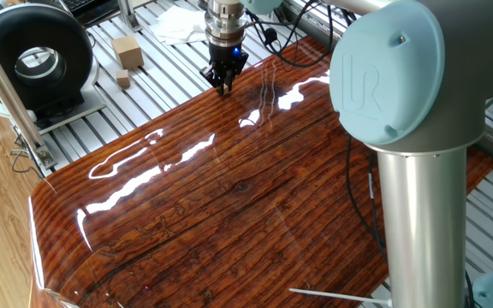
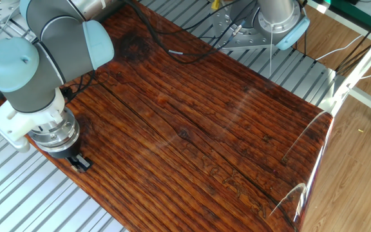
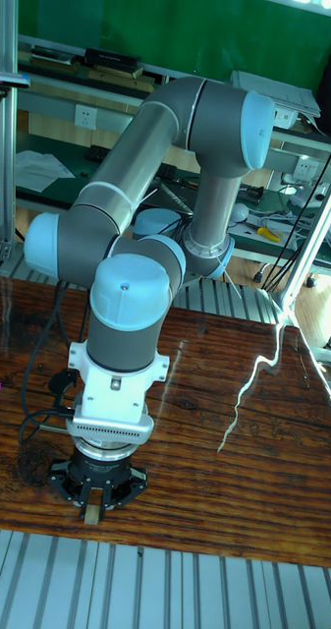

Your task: Hold a small block with the gripper and sweep it from left to right on the table

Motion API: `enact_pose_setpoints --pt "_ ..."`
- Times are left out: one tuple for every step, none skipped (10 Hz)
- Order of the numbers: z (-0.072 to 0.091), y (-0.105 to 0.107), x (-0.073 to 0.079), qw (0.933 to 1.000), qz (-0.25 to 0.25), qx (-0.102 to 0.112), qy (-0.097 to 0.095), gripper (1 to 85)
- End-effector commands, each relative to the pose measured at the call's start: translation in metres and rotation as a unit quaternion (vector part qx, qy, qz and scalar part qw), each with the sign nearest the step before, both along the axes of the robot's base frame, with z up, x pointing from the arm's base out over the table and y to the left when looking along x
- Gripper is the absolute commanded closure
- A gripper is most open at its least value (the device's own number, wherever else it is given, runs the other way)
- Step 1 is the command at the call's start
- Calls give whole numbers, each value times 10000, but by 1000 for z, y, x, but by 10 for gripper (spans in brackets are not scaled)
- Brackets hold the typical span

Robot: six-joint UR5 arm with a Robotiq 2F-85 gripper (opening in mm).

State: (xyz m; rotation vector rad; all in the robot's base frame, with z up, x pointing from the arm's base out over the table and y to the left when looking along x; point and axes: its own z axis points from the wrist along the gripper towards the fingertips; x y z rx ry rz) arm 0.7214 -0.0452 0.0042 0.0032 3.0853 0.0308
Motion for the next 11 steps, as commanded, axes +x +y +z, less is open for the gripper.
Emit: enact_pose_setpoints --pt "1 3 1 10000 -40 69 -8 843" --pt "1 3 1 10000 -40 76 -8 843" --pt "1 3 1 10000 -40 76 -8 843" --pt "1 3 2 10000 -40 76 -8 843" --pt "1 4 2 10000 -40 84 -8 843" --pt "1 4 2 10000 -40 84 -8 843" --pt "1 4 2 10000 -40 84 -8 843" --pt "1 5 2 10000 -40 84 -8 843" --pt "1 6 2 9999 -40 99 -8 843" --pt "1 6 3 9999 -40 107 -8 843" --pt "1 6 2 9999 -40 107 0 843"
